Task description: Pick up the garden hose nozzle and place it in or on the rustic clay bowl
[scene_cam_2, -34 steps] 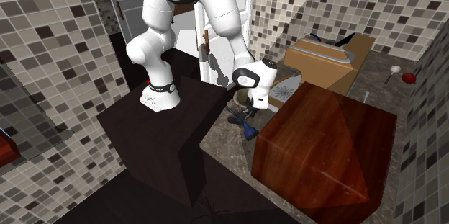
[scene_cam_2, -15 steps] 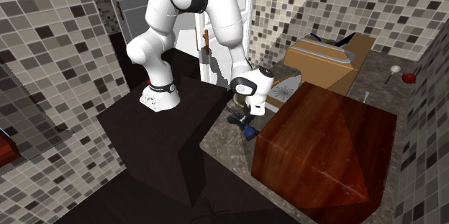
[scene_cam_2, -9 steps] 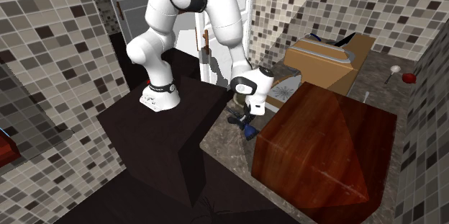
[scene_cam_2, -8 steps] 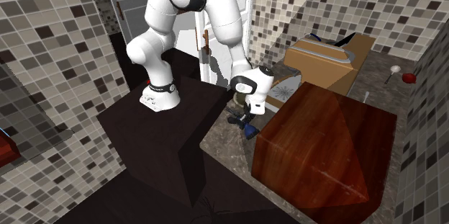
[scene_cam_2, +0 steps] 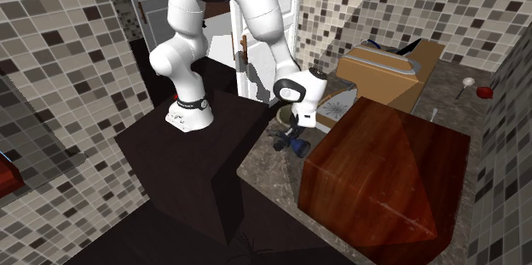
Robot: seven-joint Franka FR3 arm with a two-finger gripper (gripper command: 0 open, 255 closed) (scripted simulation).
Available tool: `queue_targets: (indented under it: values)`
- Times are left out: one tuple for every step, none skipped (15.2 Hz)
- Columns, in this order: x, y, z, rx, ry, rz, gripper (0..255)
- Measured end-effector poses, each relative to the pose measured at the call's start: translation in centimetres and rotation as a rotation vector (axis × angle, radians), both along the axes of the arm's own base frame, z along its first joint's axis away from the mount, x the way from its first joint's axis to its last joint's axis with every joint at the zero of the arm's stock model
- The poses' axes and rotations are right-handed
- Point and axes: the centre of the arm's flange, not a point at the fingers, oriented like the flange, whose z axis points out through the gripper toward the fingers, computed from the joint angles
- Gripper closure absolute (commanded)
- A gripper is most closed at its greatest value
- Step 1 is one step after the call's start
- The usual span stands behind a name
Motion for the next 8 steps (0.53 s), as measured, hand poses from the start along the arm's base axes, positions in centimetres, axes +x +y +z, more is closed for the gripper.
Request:
queue_targets:
  values:
    - [-0.1,0.0,0.6,0.0,0.0,0.0,255]
    - [0.0,-0.1,1.2,0.0,0.0,0.0,255]
    - [0.0,-0.1,1.7,0.0,0.0,0.0,255]
    - [-0.1,-0.1,2.1,0.0,0.0,0.0,255]
    - [0.0,-0.2,2.7,0.0,0.0,0.0,255]
    - [-0.1,-0.2,3.2,0.0,0.0,0.0,255]
    - [-0.2,-0.1,3.7,0.0,0.0,0.0,255]
    - [-0.1,-0.1,4.3,0.0,0.0,0.0,255]
